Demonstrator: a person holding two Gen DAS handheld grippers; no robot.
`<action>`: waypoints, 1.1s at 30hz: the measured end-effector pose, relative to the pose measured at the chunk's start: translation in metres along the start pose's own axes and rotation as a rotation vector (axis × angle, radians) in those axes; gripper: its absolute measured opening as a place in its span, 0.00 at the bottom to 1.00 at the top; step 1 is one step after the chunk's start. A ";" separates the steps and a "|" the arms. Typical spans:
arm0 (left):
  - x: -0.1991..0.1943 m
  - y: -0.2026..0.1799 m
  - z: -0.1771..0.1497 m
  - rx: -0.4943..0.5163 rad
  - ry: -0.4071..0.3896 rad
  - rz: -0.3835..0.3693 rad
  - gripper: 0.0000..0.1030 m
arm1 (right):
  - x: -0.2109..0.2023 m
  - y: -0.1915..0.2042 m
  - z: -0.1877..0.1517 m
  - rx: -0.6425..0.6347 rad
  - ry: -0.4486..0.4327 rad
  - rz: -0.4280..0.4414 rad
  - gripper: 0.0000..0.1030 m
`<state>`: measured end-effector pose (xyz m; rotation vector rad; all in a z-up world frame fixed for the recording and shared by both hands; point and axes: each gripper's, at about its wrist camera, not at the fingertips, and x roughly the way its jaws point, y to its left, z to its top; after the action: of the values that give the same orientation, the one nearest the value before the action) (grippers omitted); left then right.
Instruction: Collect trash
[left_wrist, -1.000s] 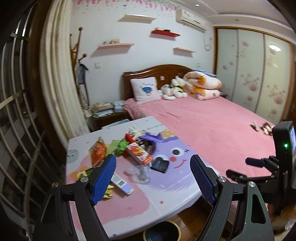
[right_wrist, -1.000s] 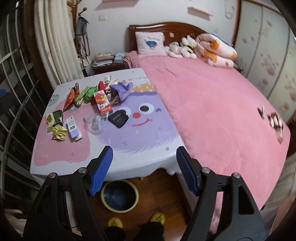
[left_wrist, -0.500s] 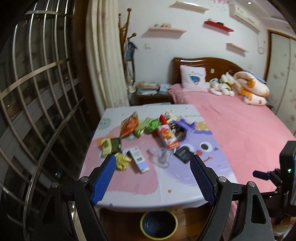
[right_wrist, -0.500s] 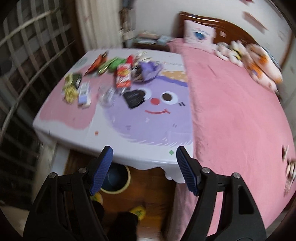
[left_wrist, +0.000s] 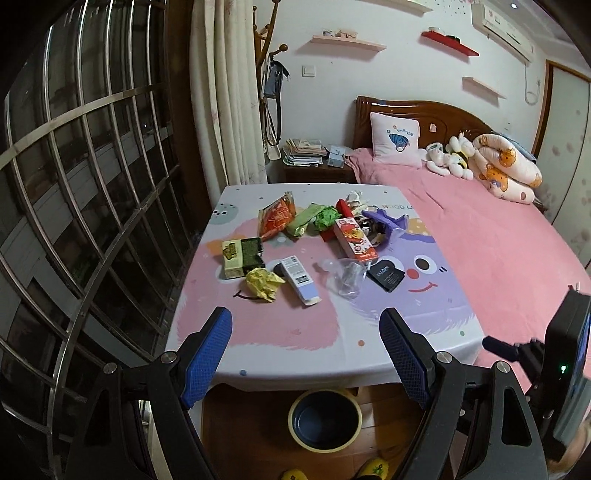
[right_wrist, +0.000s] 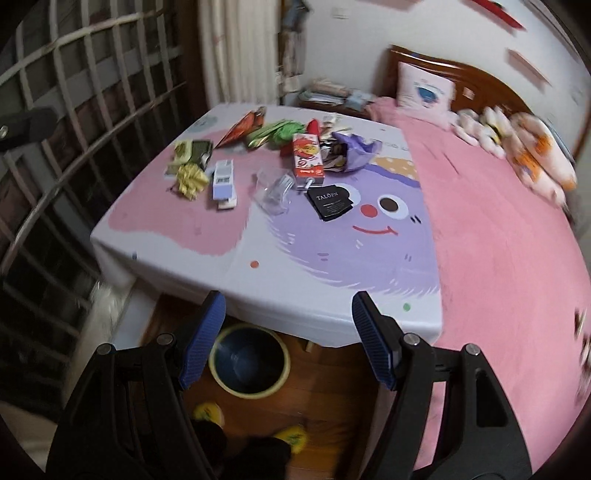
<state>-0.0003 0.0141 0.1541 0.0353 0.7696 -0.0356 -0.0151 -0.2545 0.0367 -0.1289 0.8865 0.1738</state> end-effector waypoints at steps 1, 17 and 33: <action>0.000 0.008 -0.001 0.002 0.001 0.000 0.81 | 0.000 0.005 -0.002 0.031 -0.002 -0.009 0.67; 0.029 0.091 -0.011 0.021 0.048 -0.017 0.81 | -0.036 0.033 0.010 0.238 -0.028 -0.137 0.67; 0.077 0.097 0.005 -0.030 0.126 -0.015 0.81 | -0.028 0.046 0.040 0.183 -0.051 -0.143 0.67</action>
<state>0.0630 0.1096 0.1058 0.0029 0.8963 -0.0359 -0.0116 -0.2051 0.0818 -0.0172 0.8344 -0.0375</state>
